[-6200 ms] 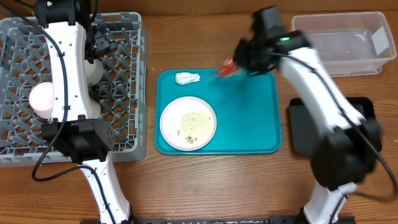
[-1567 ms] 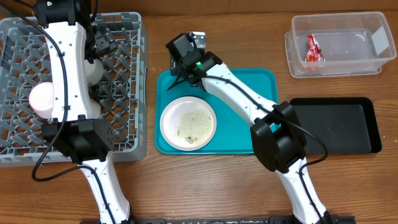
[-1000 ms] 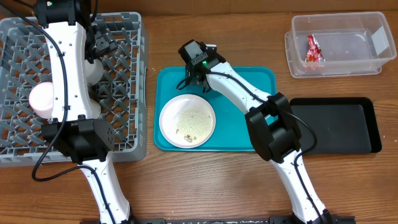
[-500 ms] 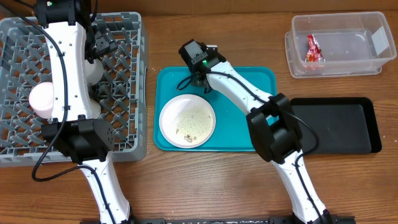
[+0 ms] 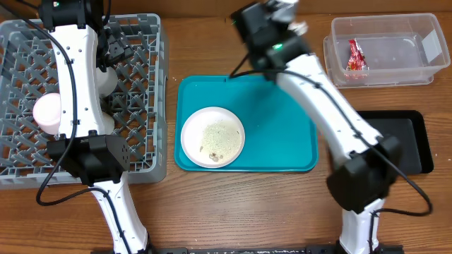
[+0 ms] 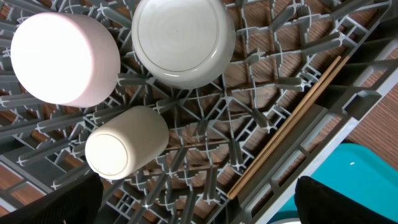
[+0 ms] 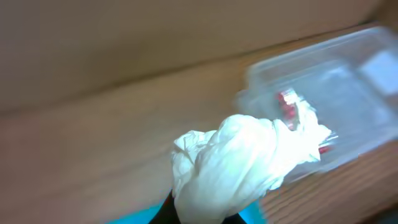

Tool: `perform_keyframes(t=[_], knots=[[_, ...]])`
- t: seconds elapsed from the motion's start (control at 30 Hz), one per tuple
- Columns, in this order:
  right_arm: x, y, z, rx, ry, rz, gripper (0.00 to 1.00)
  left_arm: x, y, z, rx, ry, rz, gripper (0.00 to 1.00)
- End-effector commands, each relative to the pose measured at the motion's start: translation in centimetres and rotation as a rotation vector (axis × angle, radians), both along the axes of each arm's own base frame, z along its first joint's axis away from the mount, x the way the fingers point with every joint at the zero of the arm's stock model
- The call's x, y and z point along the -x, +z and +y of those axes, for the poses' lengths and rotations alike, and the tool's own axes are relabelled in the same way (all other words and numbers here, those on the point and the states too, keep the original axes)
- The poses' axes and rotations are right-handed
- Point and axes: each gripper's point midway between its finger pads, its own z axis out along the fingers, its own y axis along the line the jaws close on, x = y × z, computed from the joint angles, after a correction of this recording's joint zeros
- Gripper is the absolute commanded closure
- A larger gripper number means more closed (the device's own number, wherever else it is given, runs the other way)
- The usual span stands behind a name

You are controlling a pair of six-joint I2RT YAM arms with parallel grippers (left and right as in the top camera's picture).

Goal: Sort waste into correct bins and load items into the dishwasher
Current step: 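Carry the tissue to the clear plastic bin and release it, then move the right gripper back to the tray and grip the white plate's rim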

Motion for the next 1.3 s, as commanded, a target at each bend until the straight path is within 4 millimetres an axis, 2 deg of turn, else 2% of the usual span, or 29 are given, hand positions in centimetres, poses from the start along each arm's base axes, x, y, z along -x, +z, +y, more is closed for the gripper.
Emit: perform_keyframes(t=[0.0, 0.13, 0.23, 0.27, 0.3, 0.33, 0.47, 0.5, 0.57, 0.7, 0.83, 0.97, 1.07, 1.17, 1.27], knots=[[-1.3, 1.1, -6.6, 0.059, -0.162, -0.045, 0.96, 0.0, 0.1, 0.3, -0.020, 0.006, -0.002, 0.00], [-2.5, 0.2, -13.4, 0.003, -0.273, -0.035, 0.96, 0.0, 0.1, 0.3, -0.020, 0.006, -0.002, 0.00], [-3.8, -0.8, -17.4, -0.123, -0.292, -0.036, 0.95, 0.0, 0.1, 0.3, -0.020, 0.006, -0.002, 0.00], [-4.2, -1.2, -18.3, -0.175, -0.281, -0.033, 0.92, 0.0, 0.1, 0.3, -0.020, 0.006, -0.002, 0.00], [-4.5, -1.6, -19.1, -0.228, -0.269, -0.028, 0.86, 0.0, 0.1, 0.3, -0.020, 0.006, -0.002, 0.00], [-4.7, -1.9, -20.0, -0.283, -0.257, -0.022, 0.75, 0.0, 0.1, 0.3, -0.020, 0.006, -0.002, 0.00], [-4.6, -3.2, -21.9, -0.494, -0.193, 0.013, 0.05, 0.0, 0.1, 0.3, -0.020, 0.006, -0.002, 0.00], [-4.5, -3.4, -22.2, -0.527, -0.183, 0.022, 0.00, 0.0, 0.1, 0.3, -0.020, 0.006, -0.002, 0.00], [-4.1, -4.1, -22.5, -0.575, -0.169, 0.043, 0.00, 0.0, 0.1, 0.3, -0.020, 0.006, -0.002, 0.00], [-3.3, -5.2, -21.2, -0.576, -0.027, 0.134, 0.00, 0.0, 0.1, 0.3, -0.020, 0.006, -0.002, 0.00], [-0.8, -6.9, -19.7, -0.564, 0.009, 0.275, 0.00, 0.0, 0.1, 0.3, -0.020, 0.006, -0.002, 0.00], [0.9, -7.5, -16.8, -0.611, 0.050, 0.366, 0.04, 0.0, 0.1, 0.3, -0.020, 0.006, -0.002, 0.00], [1.9, -6.7, -13.4, -0.674, 0.140, 0.403, 0.04, 0.0, 0.1, 0.3, -0.020, 0.006, -0.002, 0.00], [3.1, -5.7, -8.5, -0.732, 0.335, 0.451, 0.04, 0.0, 0.1, 0.3, -0.020, 0.006, -0.002, 0.00], [4.9, -5.9, -4.5, -0.721, 0.461, 0.530, 0.13, 0.0, 0.1, 0.3, -0.020, 0.006, -0.002, 0.00]])
